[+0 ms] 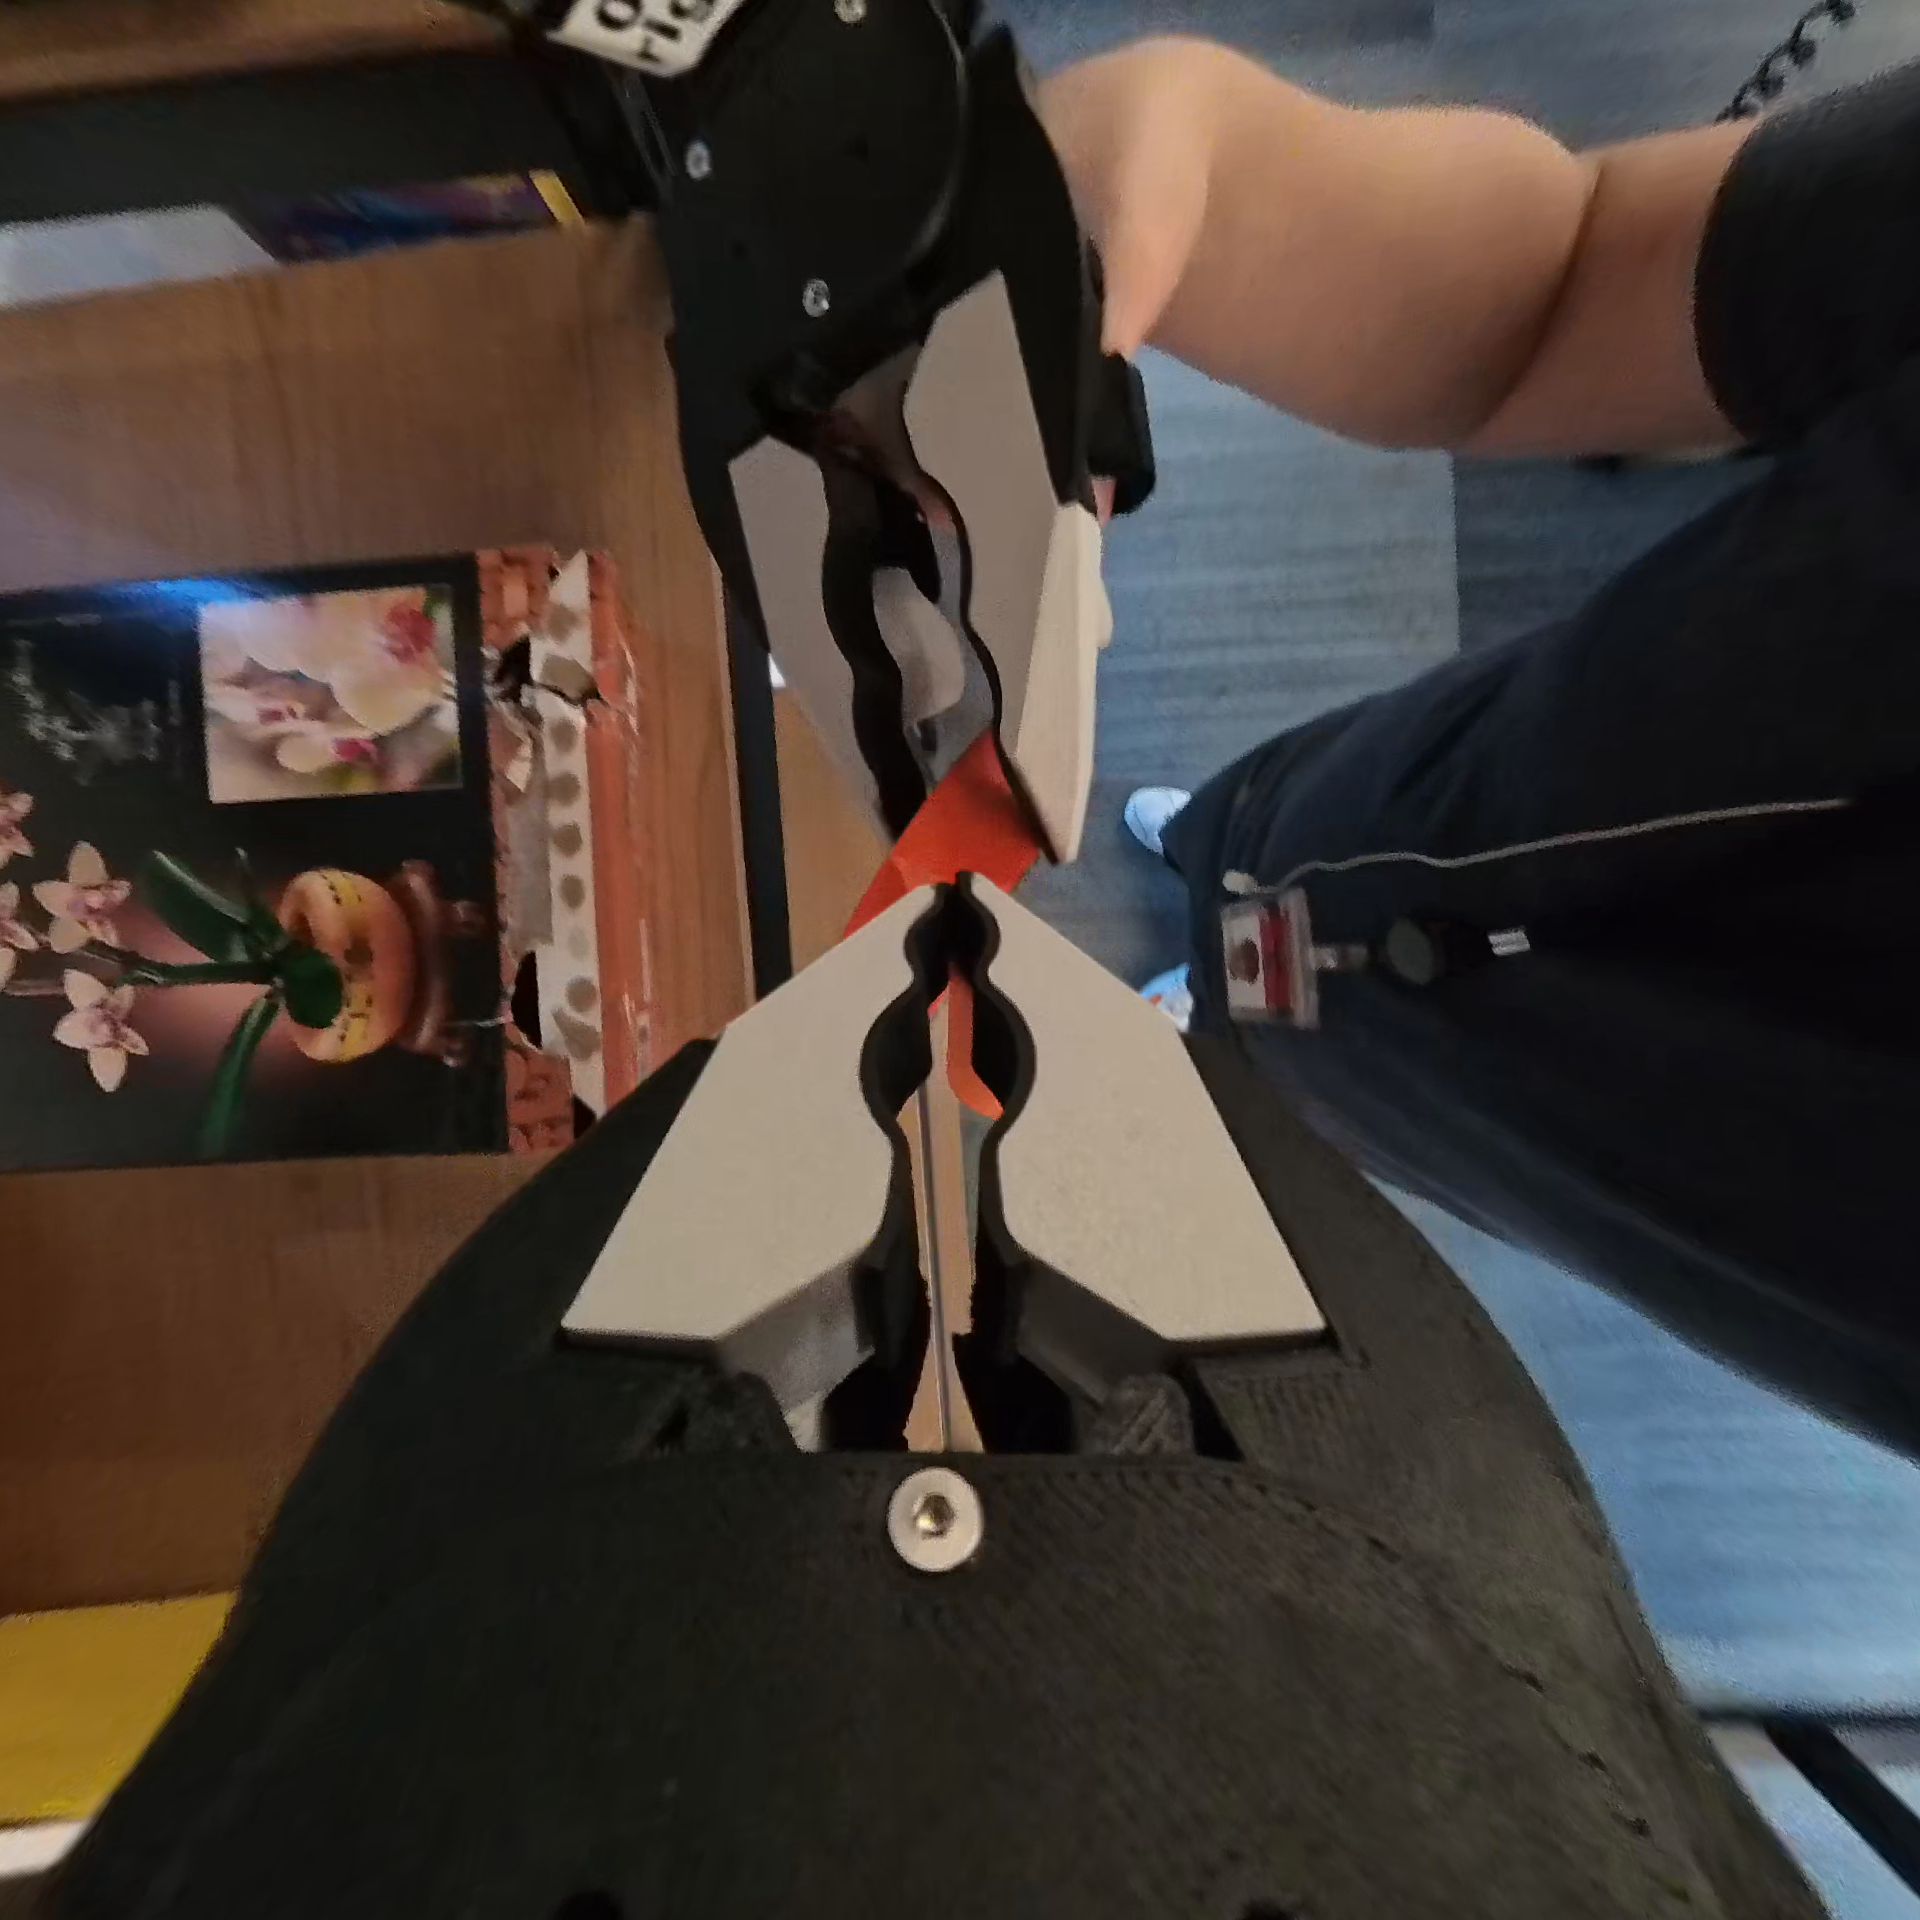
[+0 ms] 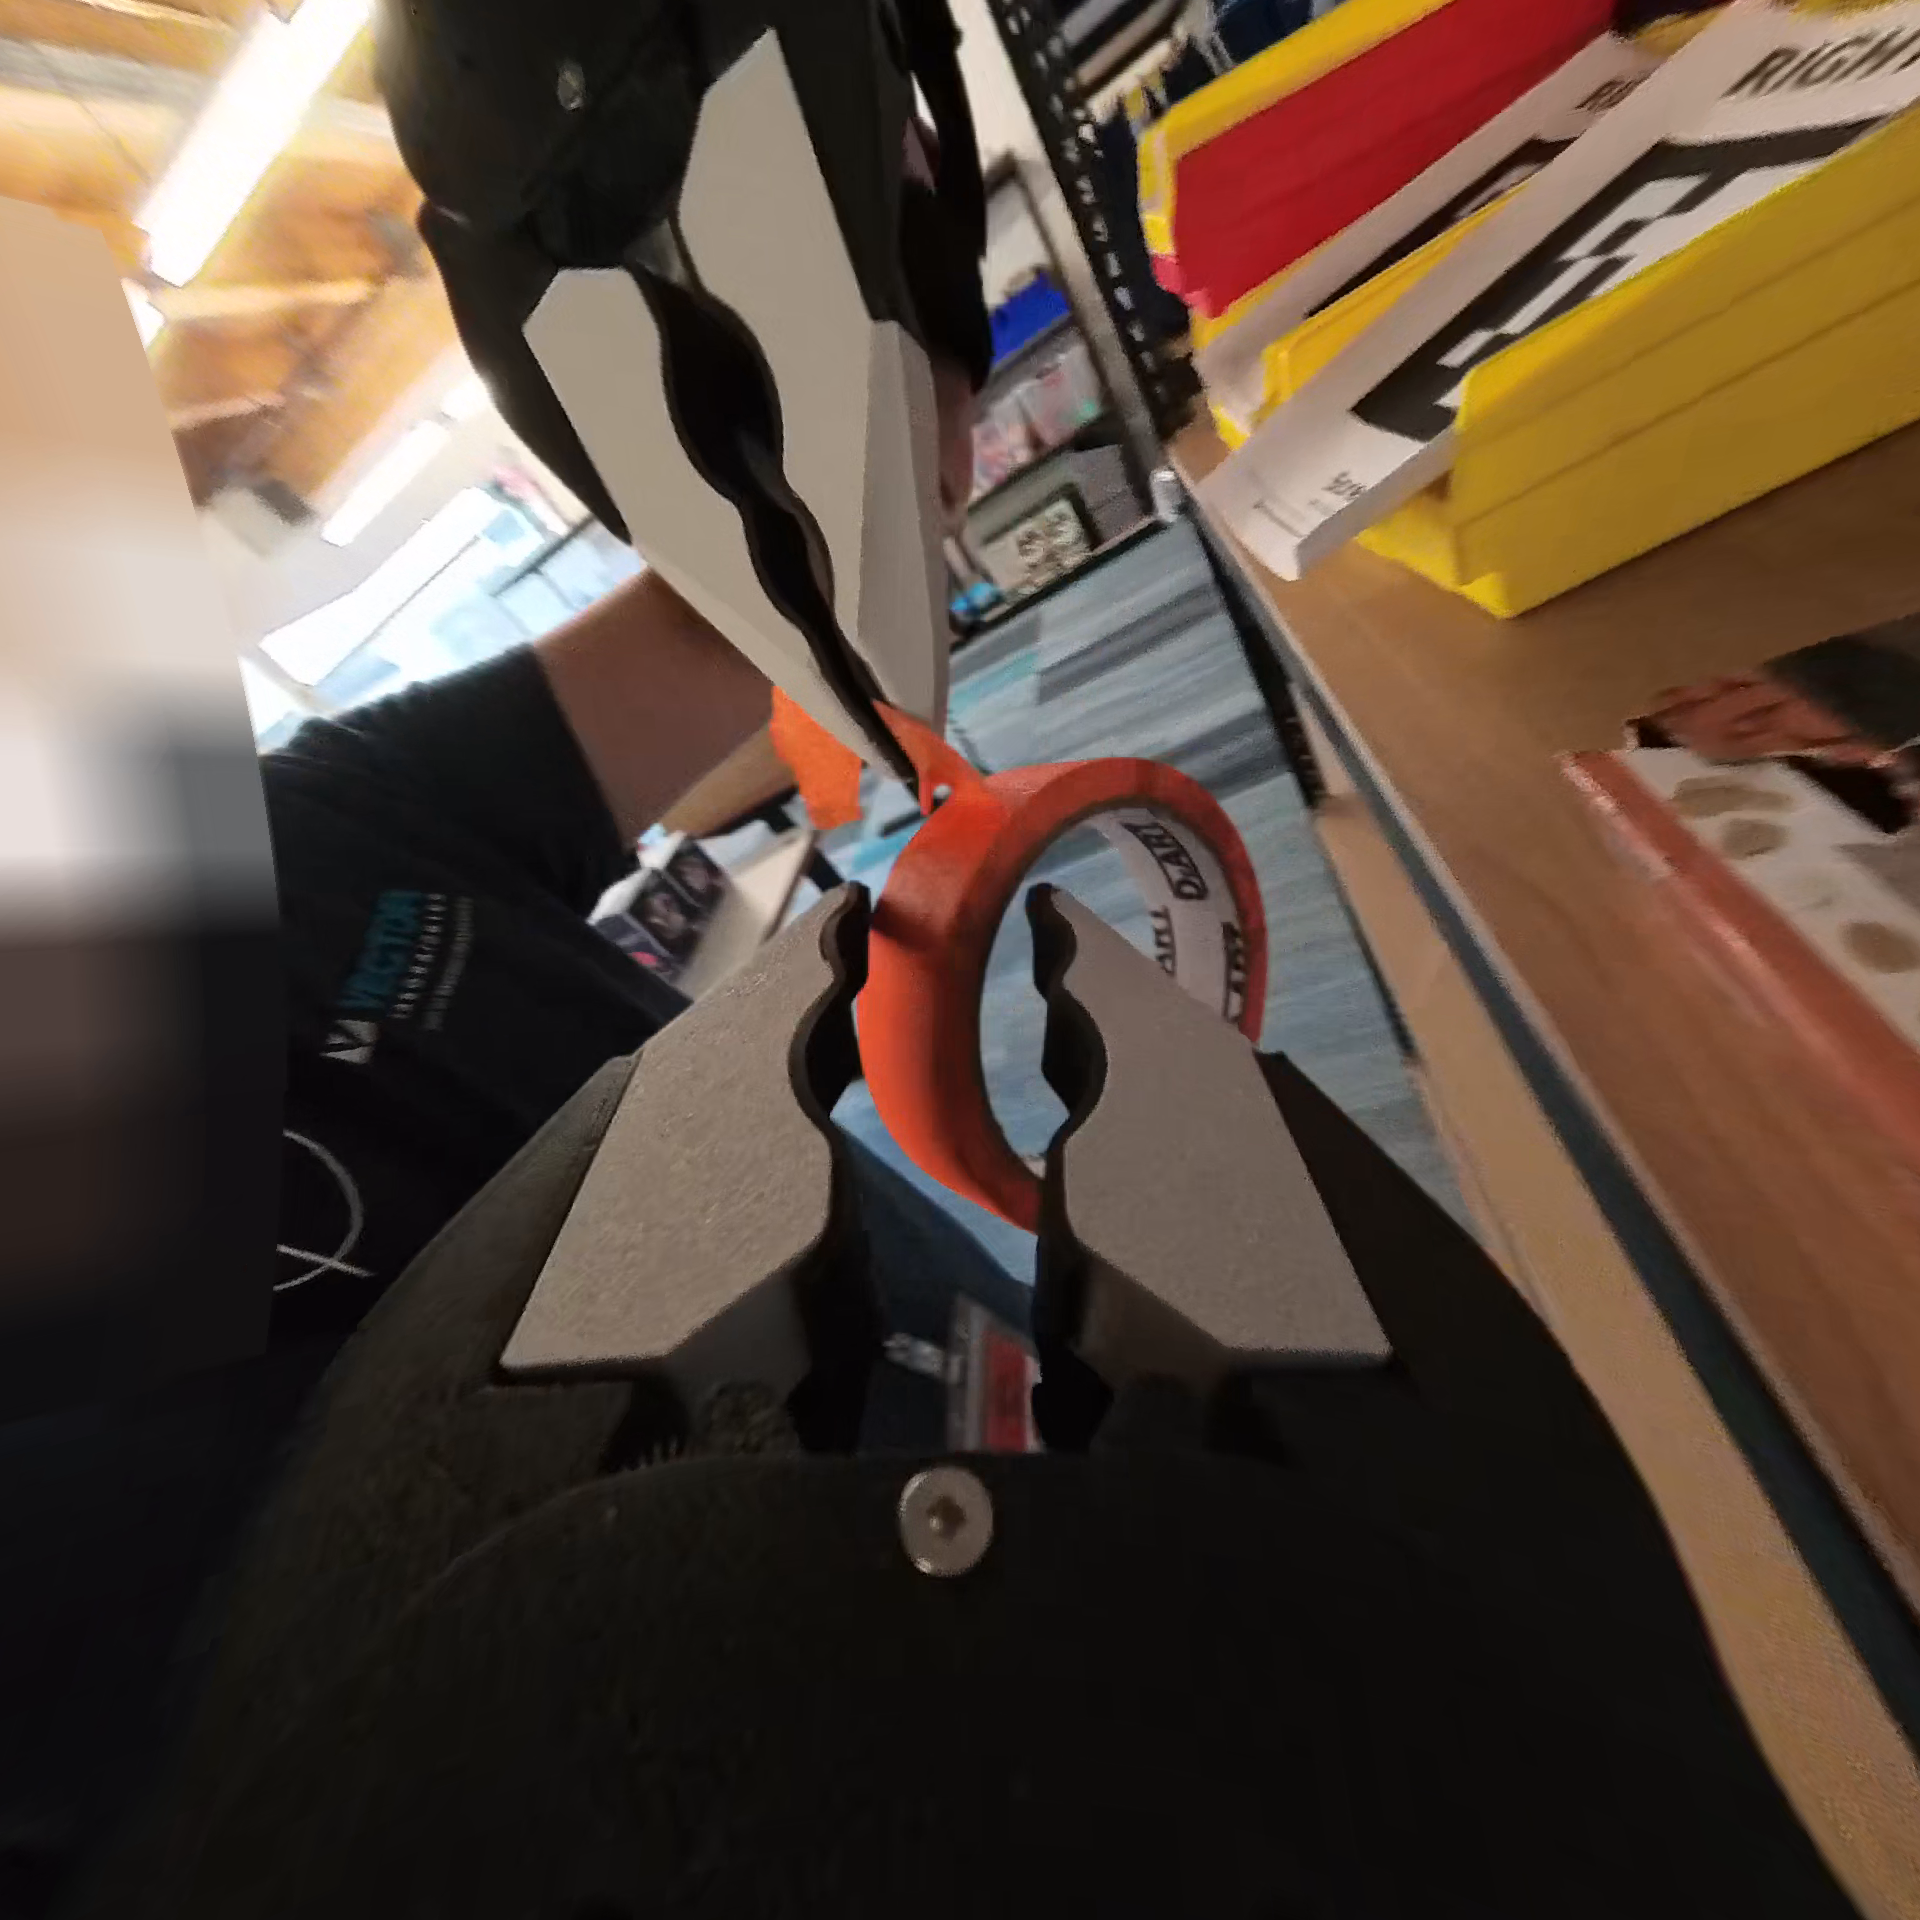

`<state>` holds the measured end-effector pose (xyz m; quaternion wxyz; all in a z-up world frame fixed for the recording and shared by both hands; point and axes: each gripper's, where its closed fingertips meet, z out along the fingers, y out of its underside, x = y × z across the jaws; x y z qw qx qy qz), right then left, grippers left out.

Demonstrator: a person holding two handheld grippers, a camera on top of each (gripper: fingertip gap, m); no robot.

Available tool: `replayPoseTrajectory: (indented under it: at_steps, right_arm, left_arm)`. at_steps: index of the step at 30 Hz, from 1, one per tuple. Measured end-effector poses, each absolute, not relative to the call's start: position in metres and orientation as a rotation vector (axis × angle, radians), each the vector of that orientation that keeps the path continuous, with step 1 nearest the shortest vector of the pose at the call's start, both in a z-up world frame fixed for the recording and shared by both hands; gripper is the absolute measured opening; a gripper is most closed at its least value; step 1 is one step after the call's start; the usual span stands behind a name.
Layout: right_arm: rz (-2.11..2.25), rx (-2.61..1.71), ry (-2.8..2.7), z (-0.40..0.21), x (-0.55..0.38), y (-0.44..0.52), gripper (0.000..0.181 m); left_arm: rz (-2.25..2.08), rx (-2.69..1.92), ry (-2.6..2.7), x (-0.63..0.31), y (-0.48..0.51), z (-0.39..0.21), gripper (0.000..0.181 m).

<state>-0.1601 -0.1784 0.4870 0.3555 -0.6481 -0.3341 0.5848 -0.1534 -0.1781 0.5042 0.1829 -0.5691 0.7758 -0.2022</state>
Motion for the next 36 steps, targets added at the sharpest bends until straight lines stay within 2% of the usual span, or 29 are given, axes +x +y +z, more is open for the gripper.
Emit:
replayPoseTrajectory:
  at_steps: [8, 15, 22, 28, 36]
  right_arm:
    - [1.809, -1.670, -0.839, 0.473, -0.182, -0.187, 0.034]
    - [1.755, -1.715, -0.826, 0.454, -0.198, -0.181, 0.012]
    - [1.275, -1.762, -0.797, 0.456, -0.195, -0.159, 0.008]
    - [0.779, -1.831, -0.846, 0.480, -0.180, -0.134, 0.008]
    - [0.422, -1.957, -0.980, 0.504, -0.160, -0.100, 0.009]
  left_arm:
    - [-0.413, -1.725, 2.334, -0.170, -0.184, 0.483, 0.000]
    - [-0.360, -1.775, 2.362, -0.184, -0.189, 0.471, 0.000]
    - [-0.320, -1.829, 2.149, -0.196, -0.166, 0.475, 0.000]
    - [-0.326, -1.633, 1.909, -0.186, -0.157, 0.495, 0.035]
    - [-0.307, -1.490, 1.559, -0.169, -0.116, 0.516, 0.029]
